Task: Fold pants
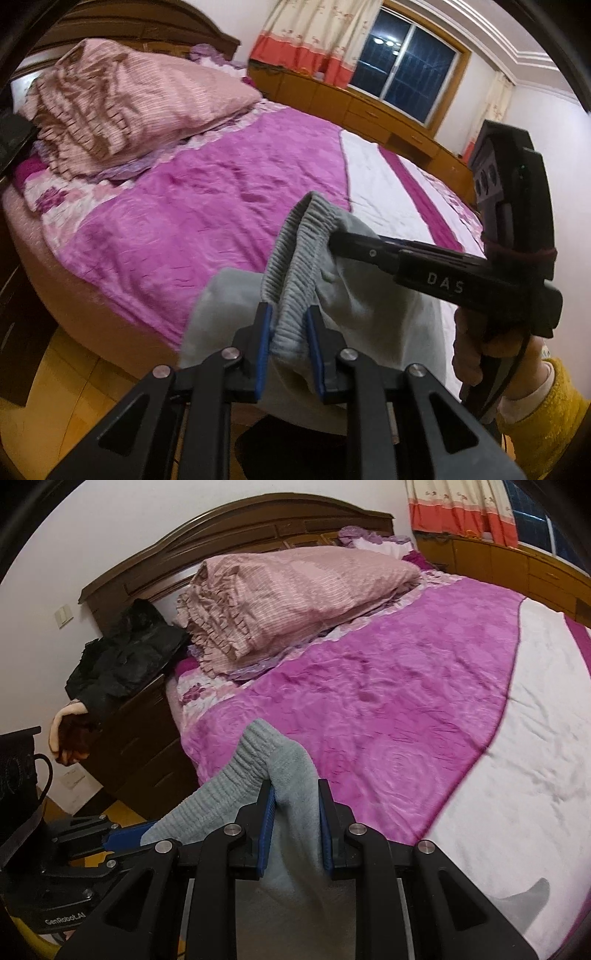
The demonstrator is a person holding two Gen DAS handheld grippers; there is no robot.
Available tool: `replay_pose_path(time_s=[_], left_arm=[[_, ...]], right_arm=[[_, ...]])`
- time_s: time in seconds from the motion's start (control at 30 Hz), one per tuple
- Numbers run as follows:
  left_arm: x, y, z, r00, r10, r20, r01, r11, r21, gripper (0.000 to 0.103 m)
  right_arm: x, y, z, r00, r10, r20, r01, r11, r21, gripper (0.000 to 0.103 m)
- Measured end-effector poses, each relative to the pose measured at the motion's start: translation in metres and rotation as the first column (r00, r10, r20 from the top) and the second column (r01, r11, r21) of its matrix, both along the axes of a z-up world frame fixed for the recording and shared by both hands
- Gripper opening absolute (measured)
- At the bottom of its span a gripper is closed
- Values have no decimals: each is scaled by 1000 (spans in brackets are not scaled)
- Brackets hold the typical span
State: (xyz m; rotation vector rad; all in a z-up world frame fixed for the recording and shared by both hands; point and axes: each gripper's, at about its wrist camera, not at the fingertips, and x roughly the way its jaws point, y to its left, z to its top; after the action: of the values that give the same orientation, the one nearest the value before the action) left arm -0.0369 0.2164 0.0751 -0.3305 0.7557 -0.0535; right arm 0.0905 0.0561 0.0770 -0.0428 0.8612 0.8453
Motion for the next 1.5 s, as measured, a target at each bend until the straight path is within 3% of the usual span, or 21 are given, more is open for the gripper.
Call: replay_pose_path(time_s=[0.3, 0.5, 0.63, 0.73, 0.9, 1.07, 1.17, 1.27, 1.37, 1.5], left_arm=[[13, 42, -44, 994, 50, -97, -57, 996, -66, 20], [25, 48, -82, 975, 87, -203, -88, 996, 5, 29], [21, 49, -86, 970, 107, -219, -103, 994, 29, 39], [17, 48, -77, 969, 119, -218, -111, 993, 47, 39], [4, 41, -49, 979, 139, -150, -124, 986, 107, 38], [8, 25, -34, 988, 106, -109, -95, 990, 103, 38], [15, 10, -39, 988, 80, -129, -66, 992, 108, 38], [21, -1, -49, 987, 60, -151, -46, 995, 92, 38], [25, -7, -58, 983, 61, -175, -46, 995, 92, 38], [28, -10, -68, 976, 66, -206, -46, 994, 103, 38]], right_arm=[[10, 49, -32, 999, 45, -21, -46, 997, -69, 14], [22, 61, -64, 996, 36, -82, -44, 994, -104, 19], [24, 45, -63, 989, 29, -147, -34, 999, -30, 20], [22, 21, -50, 992, -34, -120, 32, 999, -16, 23], [19, -54, -34, 977, -163, -139, 170, 985, 41, 25], [8, -147, -38, 909, -374, -183, 388, 921, 43, 35], [3, -198, -52, 824, -487, -290, 527, 846, 77, 45], [1, -225, -71, 761, -524, -381, 592, 802, 79, 47], [6, -232, -92, 726, -506, -466, 598, 799, 64, 47], [13, -221, -116, 711, -434, -554, 567, 819, 86, 47]])
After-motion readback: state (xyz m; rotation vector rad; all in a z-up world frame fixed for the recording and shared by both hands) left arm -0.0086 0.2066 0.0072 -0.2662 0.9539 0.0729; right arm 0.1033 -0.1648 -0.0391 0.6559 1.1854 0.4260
